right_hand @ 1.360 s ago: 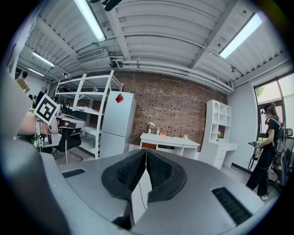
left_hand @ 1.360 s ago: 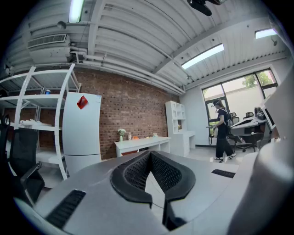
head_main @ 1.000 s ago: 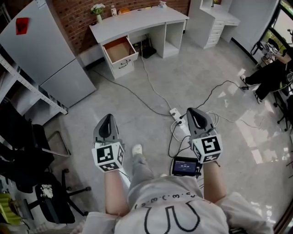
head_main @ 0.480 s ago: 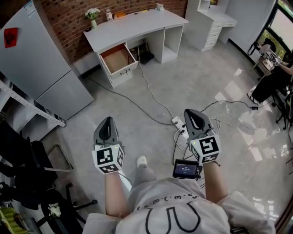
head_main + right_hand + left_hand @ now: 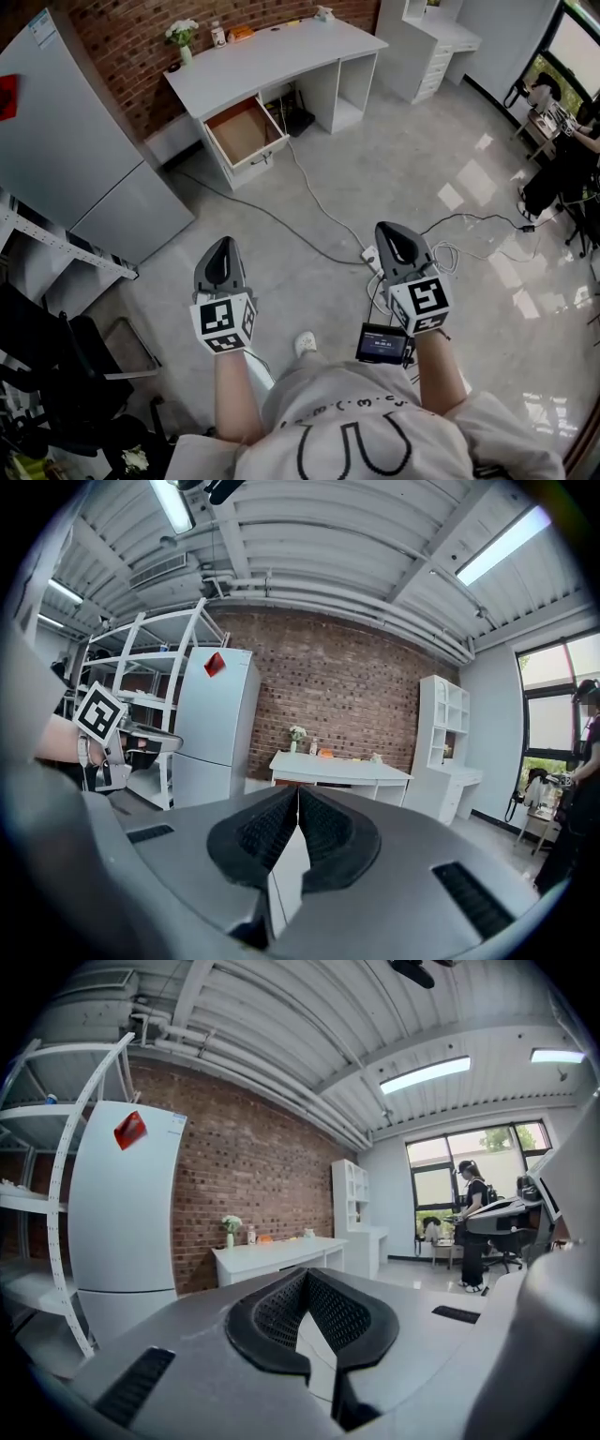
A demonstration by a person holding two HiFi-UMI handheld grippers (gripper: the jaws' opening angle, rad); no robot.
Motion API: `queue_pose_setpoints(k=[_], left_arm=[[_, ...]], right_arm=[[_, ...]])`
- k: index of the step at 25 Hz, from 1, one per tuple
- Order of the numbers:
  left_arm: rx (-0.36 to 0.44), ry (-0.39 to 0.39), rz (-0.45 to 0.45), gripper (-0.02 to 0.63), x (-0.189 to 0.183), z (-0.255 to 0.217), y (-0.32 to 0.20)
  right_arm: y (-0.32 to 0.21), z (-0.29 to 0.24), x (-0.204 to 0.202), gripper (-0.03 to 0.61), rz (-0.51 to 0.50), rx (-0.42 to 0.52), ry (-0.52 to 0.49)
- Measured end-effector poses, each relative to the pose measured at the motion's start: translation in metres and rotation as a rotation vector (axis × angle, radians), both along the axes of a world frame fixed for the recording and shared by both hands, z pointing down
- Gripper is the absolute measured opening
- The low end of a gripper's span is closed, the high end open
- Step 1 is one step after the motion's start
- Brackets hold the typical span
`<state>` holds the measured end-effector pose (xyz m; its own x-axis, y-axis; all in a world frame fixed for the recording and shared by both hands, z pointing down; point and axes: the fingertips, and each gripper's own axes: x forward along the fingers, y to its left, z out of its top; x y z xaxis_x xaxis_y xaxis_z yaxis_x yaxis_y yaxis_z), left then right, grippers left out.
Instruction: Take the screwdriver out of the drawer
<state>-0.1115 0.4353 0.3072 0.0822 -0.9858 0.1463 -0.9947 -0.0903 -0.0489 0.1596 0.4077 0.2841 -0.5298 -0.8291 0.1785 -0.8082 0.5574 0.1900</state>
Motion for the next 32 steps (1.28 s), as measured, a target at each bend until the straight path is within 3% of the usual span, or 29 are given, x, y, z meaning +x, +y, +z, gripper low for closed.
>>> queue_pose_setpoints(k=[9, 19, 32], left_arm=[[0.012, 0.009, 0.022, 0.012, -0.036, 0.000, -0.047], [0.022, 0.014, -0.020, 0.012, -0.064, 0.004, -0.090], [0.013, -0.001, -0.036, 0.012, -0.074, -0.001, -0.212]], right_arm=[[-0.042, 0.002, -0.043, 0.020, 0.010, 0.001, 0.004], [-0.097, 0.000, -0.064, 0.020, 0.000, 0.018, -0.036], [-0.232, 0.001, -0.078, 0.020, -0.027, -0.007, -0.082]])
